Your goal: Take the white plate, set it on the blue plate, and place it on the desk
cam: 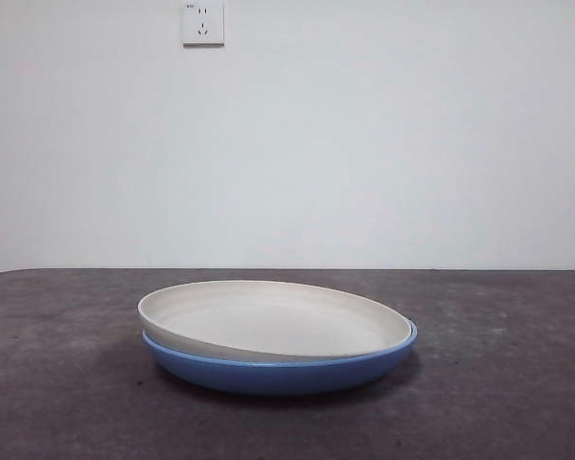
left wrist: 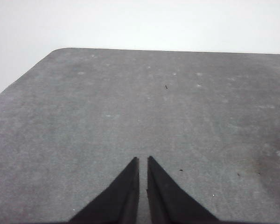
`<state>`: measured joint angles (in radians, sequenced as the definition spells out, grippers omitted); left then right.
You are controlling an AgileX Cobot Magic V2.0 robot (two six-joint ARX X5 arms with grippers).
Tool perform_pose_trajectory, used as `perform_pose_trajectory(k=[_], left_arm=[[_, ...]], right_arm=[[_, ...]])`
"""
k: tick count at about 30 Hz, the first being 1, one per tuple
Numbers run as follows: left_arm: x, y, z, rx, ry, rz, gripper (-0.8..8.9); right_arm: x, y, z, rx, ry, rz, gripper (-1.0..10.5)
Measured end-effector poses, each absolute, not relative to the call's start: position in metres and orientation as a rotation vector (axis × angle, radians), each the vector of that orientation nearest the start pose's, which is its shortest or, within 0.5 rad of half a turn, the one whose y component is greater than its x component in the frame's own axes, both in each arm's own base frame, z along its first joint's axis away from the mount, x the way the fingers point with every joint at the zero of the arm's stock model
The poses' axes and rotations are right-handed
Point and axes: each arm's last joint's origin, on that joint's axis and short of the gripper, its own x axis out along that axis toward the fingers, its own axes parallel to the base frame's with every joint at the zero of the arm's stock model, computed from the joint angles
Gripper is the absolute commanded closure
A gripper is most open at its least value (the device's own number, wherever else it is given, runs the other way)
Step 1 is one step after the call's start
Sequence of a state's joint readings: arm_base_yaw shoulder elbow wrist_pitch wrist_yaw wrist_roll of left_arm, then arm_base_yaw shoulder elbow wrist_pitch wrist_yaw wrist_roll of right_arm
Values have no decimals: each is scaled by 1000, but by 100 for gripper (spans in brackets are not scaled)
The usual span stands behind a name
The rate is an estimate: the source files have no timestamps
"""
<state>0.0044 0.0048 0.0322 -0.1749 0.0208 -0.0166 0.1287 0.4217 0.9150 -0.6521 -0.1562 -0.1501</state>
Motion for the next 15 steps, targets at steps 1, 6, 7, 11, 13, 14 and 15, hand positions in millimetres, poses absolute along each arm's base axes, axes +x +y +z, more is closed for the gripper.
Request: perform_pose_trajectory(k=[1, 6, 7, 11, 13, 14, 15], left_arm=[[95, 0, 157, -18, 147, -15, 784], [95, 0, 157, -18, 147, -15, 784], [95, 0, 157, -18, 148, -15, 784], [95, 0, 157, -18, 148, -15, 784], [95, 0, 157, -18, 147, -15, 784], [95, 0, 157, -18, 147, -15, 784], [95, 0, 157, -18, 147, -15, 784]], right_arm=[[67, 13, 355, -150, 104, 289, 928], [87, 13, 291, -159, -13, 255, 928], [89, 13, 279, -160, -15, 251, 928], [91, 12, 235, -159, 4, 242, 928], [92, 12, 216, -158, 34, 244, 928], [93, 12, 207, -157, 50, 245, 928], [93, 12, 198, -157, 63, 246, 928]])
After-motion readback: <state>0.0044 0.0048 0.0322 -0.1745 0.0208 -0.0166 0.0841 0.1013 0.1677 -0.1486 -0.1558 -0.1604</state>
